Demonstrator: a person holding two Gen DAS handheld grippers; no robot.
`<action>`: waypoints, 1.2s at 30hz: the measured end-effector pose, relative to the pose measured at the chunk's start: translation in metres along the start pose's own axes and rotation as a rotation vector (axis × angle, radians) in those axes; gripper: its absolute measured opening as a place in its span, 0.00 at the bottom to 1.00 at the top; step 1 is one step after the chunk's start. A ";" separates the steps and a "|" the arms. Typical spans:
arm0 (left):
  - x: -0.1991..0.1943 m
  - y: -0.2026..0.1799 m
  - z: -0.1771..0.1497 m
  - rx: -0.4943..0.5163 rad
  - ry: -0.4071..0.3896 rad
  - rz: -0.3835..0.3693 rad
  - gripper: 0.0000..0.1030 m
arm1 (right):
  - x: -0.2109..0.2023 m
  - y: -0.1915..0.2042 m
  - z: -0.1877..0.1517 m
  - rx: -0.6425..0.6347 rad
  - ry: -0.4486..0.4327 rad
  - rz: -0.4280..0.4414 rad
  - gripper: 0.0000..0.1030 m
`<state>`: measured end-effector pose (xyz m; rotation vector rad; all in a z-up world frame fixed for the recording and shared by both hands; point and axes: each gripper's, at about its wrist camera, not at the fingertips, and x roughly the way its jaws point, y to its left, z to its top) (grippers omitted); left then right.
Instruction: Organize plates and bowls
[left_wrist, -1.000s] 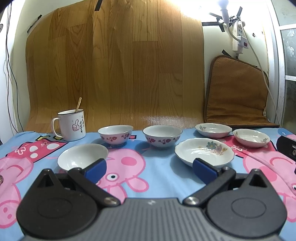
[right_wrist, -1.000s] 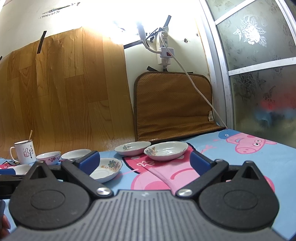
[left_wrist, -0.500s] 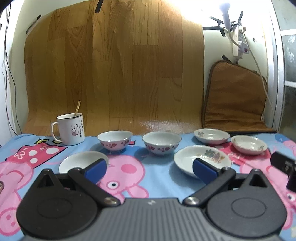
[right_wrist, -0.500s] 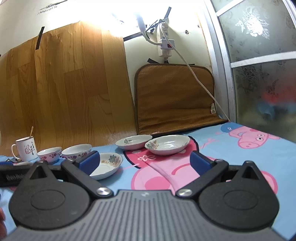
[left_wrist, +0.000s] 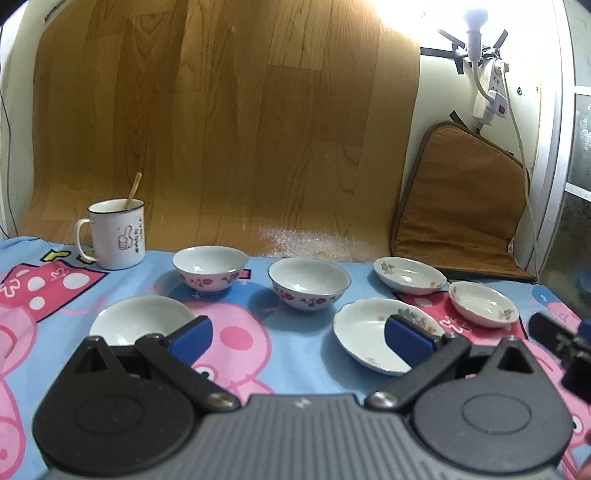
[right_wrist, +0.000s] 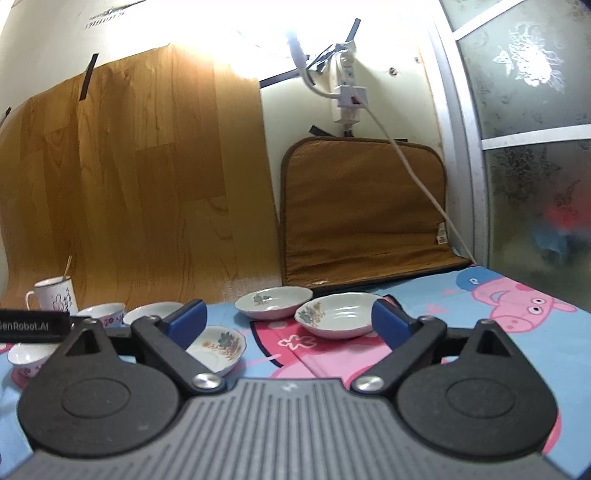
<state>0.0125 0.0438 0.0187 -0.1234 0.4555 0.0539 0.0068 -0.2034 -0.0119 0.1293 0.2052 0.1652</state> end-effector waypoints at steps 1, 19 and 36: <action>0.002 0.000 -0.001 0.003 0.003 -0.004 1.00 | 0.003 0.001 -0.002 -0.008 0.014 0.000 0.86; 0.022 0.019 -0.016 -0.066 0.041 -0.155 1.00 | 0.019 0.007 -0.013 -0.049 0.112 -0.122 0.73; 0.007 -0.010 -0.019 0.043 -0.056 -0.056 1.00 | 0.011 0.005 -0.012 -0.029 0.066 -0.039 0.74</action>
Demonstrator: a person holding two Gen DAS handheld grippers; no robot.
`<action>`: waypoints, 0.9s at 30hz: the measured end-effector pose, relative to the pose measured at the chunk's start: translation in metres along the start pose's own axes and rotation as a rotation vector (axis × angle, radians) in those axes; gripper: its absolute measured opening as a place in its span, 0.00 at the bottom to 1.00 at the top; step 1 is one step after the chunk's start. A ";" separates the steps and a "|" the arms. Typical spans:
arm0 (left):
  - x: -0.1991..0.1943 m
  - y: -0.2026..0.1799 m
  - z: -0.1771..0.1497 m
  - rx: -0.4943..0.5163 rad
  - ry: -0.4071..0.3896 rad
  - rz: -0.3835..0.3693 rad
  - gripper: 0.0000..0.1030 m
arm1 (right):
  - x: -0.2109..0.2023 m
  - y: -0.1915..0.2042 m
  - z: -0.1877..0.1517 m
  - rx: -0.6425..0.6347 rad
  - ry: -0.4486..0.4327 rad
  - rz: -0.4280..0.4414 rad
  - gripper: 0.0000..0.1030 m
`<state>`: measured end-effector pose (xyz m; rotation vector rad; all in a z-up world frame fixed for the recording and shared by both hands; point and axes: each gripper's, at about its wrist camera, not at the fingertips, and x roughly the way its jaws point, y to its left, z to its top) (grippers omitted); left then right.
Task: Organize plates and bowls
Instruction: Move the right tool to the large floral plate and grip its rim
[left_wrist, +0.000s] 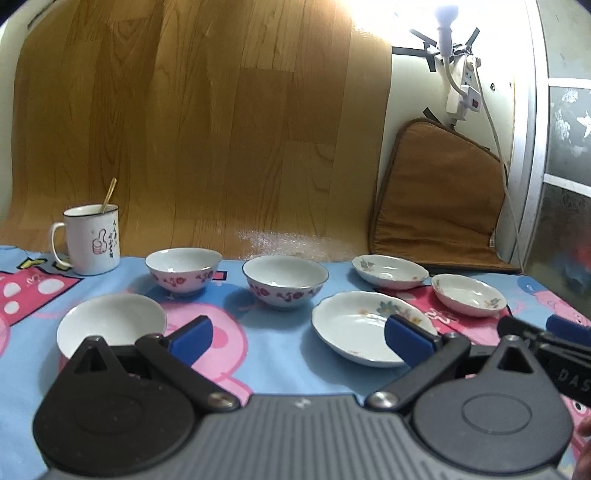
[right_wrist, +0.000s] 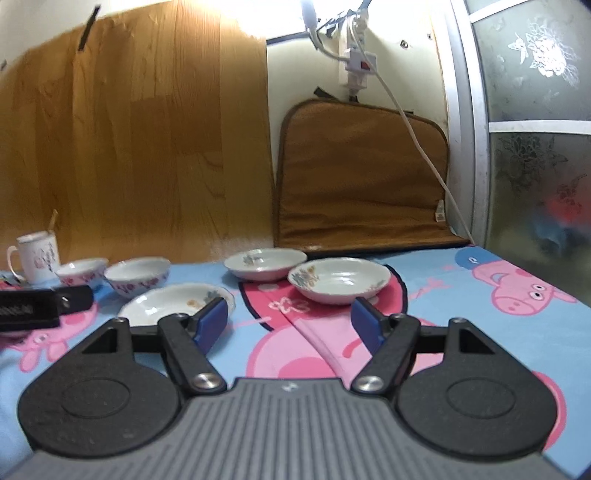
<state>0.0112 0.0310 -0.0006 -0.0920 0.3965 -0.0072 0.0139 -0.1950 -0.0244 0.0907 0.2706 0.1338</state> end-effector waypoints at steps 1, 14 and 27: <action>-0.001 -0.003 0.001 0.004 0.002 0.001 1.00 | -0.002 -0.003 0.000 0.016 -0.011 0.007 0.74; 0.021 0.012 0.052 -0.093 0.146 -0.121 0.88 | 0.030 -0.021 0.022 0.071 0.153 0.184 0.49; 0.110 0.012 0.030 -0.138 0.406 -0.050 0.65 | 0.110 0.004 0.022 0.076 0.343 0.248 0.35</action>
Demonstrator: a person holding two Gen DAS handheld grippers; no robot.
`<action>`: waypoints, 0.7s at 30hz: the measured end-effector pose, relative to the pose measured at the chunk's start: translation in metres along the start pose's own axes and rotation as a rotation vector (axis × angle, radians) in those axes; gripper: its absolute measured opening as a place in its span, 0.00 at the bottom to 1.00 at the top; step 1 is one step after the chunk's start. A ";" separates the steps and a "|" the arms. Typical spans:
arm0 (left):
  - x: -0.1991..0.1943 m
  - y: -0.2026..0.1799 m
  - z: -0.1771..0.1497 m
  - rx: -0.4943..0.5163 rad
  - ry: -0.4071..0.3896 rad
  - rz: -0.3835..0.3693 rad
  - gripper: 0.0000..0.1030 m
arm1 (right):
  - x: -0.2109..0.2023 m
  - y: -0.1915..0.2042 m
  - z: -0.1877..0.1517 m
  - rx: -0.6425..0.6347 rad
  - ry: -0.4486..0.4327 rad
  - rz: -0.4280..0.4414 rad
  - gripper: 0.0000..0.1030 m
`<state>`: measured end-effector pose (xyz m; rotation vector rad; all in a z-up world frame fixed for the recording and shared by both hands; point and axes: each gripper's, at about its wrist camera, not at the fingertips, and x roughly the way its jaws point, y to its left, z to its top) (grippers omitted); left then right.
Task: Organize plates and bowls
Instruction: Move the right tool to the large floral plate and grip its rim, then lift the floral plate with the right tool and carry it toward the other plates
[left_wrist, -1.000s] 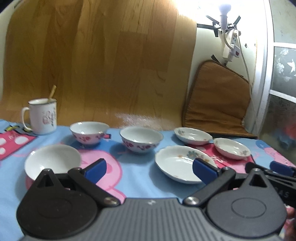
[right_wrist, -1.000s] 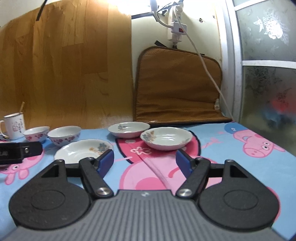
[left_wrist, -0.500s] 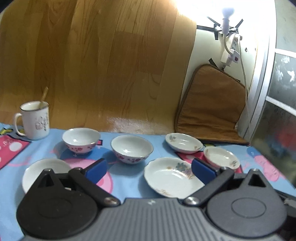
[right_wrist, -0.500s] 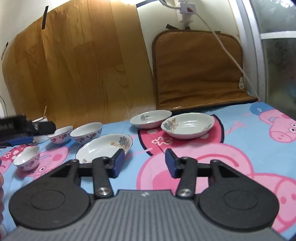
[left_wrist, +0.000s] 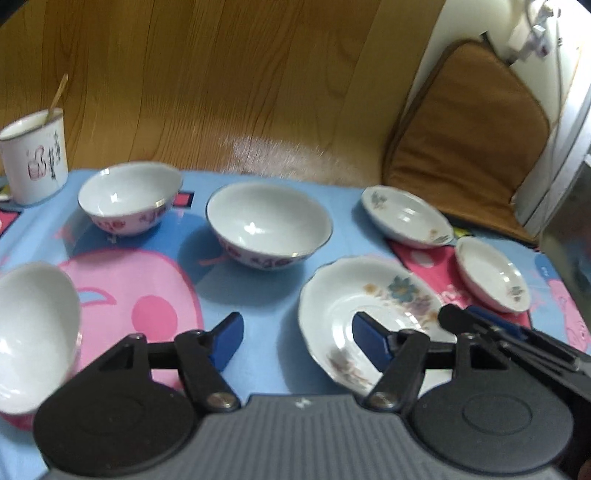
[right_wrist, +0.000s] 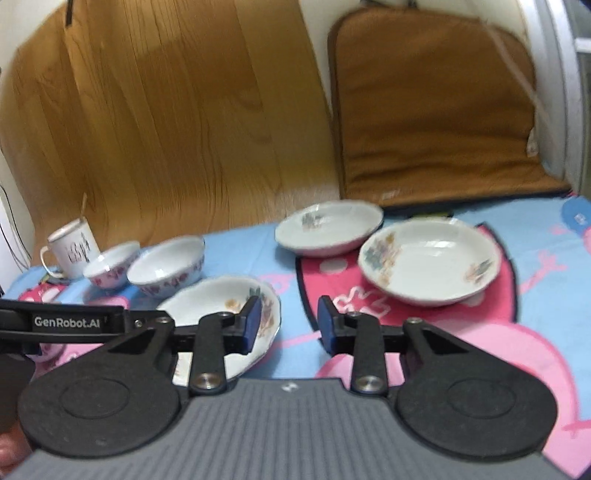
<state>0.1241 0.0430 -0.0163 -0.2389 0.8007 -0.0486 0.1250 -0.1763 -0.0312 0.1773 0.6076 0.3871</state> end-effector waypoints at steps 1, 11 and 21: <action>0.000 -0.002 -0.002 0.011 -0.019 0.008 0.64 | 0.004 0.000 -0.003 0.002 0.018 0.006 0.33; -0.011 -0.026 -0.015 0.037 0.008 -0.034 0.22 | -0.019 0.002 -0.011 -0.003 0.011 0.018 0.14; -0.026 -0.114 -0.026 0.195 -0.013 -0.140 0.22 | -0.086 -0.044 -0.027 0.076 -0.126 -0.114 0.14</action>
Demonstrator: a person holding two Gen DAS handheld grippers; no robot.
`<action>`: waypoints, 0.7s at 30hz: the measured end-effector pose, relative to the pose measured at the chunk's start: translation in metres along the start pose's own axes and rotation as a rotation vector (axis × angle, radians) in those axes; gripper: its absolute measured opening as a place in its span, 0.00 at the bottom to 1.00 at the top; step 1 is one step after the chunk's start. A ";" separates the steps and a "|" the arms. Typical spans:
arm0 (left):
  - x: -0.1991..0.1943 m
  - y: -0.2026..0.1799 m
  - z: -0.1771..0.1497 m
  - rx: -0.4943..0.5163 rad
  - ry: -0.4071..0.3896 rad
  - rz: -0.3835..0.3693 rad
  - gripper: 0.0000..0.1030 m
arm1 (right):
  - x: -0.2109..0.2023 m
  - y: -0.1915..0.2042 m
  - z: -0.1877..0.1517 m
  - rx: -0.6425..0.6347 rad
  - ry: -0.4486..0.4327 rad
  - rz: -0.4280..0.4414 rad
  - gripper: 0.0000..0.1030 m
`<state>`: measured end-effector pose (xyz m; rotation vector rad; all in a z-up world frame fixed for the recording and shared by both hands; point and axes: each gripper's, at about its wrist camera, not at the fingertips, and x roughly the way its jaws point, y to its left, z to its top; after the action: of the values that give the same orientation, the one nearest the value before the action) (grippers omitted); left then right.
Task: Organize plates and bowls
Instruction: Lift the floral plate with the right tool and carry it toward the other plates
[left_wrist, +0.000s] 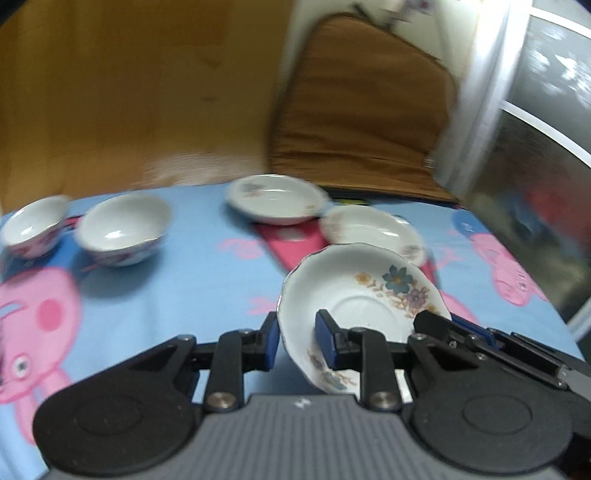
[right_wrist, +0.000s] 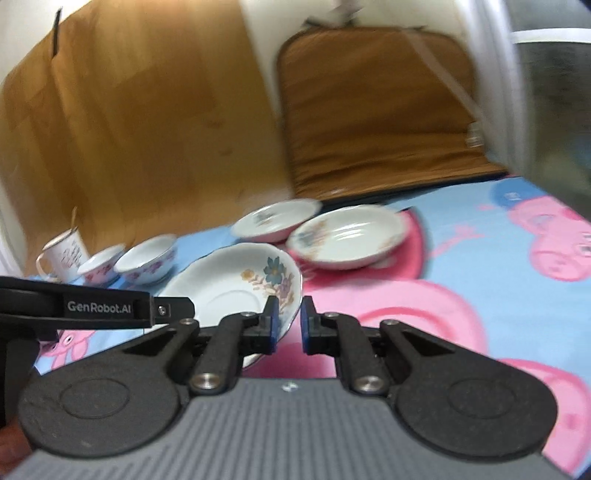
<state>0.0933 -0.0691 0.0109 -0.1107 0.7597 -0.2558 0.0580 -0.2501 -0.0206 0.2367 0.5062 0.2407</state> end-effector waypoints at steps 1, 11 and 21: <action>0.003 -0.009 0.001 0.011 0.002 -0.014 0.22 | -0.004 -0.005 0.000 0.004 -0.010 -0.016 0.14; 0.041 -0.086 0.004 0.123 0.051 -0.112 0.22 | -0.029 -0.063 -0.010 0.087 -0.049 -0.177 0.14; 0.065 -0.107 0.001 0.154 0.092 -0.143 0.23 | -0.033 -0.080 -0.016 0.108 -0.037 -0.248 0.15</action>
<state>0.1185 -0.1895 -0.0114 -0.0074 0.8216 -0.4571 0.0350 -0.3327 -0.0421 0.2802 0.5072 -0.0323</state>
